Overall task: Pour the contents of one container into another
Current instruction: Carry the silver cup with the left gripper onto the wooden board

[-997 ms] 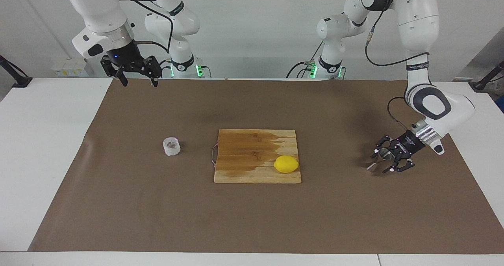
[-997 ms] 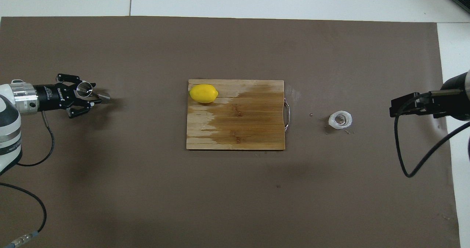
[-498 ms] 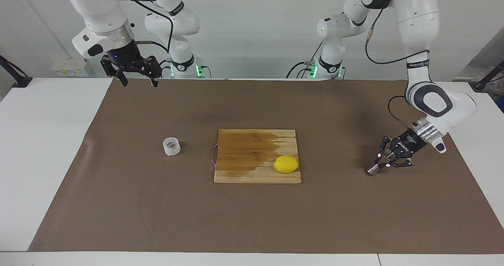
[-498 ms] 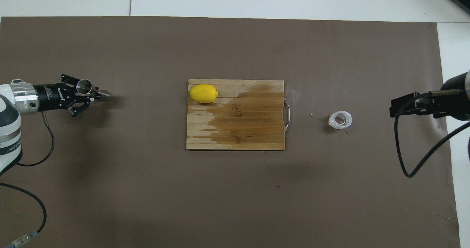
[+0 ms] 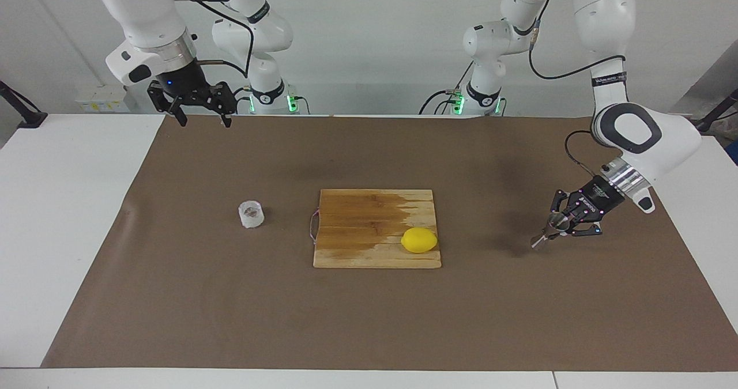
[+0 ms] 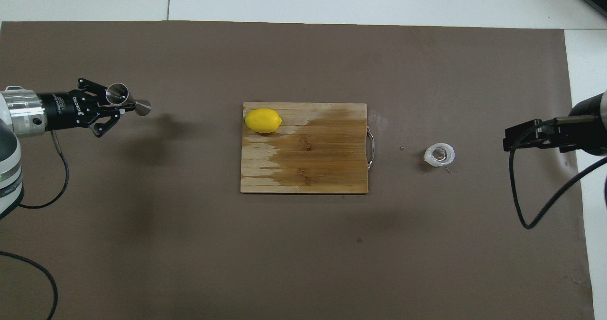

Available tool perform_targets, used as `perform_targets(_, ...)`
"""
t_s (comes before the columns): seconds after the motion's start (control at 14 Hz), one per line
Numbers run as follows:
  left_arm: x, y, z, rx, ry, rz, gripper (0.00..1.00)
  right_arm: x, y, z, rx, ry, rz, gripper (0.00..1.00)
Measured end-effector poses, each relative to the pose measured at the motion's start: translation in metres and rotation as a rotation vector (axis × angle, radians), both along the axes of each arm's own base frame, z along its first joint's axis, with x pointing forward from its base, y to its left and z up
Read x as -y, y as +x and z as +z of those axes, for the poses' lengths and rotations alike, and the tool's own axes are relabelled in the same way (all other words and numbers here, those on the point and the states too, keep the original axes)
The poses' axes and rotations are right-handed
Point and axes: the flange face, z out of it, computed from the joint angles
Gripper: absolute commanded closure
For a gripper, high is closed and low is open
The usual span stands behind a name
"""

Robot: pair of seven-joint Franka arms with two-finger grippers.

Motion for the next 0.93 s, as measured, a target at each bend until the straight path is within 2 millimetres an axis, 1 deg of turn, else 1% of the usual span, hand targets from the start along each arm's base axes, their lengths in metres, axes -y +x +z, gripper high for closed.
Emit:
perform_targets(0.14, 0.011, -0.001, 0.007, 0.009, -0.008, -0.011, 1.0, 0.0, 0.0, 0.0, 0.0, 0.0, 0.0, 0.0)
perform_targets(0.28, 0.023, -0.001, 0.01, 0.013, -0.017, -0.025, 1.0, 0.0, 0.0, 0.0, 0.0, 0.0, 0.0, 0.0)
perform_targets(0.36, 0.033, -0.001, 0.012, 0.015, -0.029, -0.032, 1.0, 0.0, 0.0, 0.0, 0.0, 0.0, 0.0, 0.0)
perform_targets(0.71, 0.094, -0.007, 0.021, 0.015, -0.083, -0.114, 1.0, 0.0, 0.0, 0.0, 0.0, 0.0, 0.0, 0.0)
perform_targets(0.93, 0.147, -0.014, 0.029, 0.02, -0.115, -0.179, 1.0, 0.0, 0.0, 0.0, 0.0, 0.0, 0.0, 0.0)
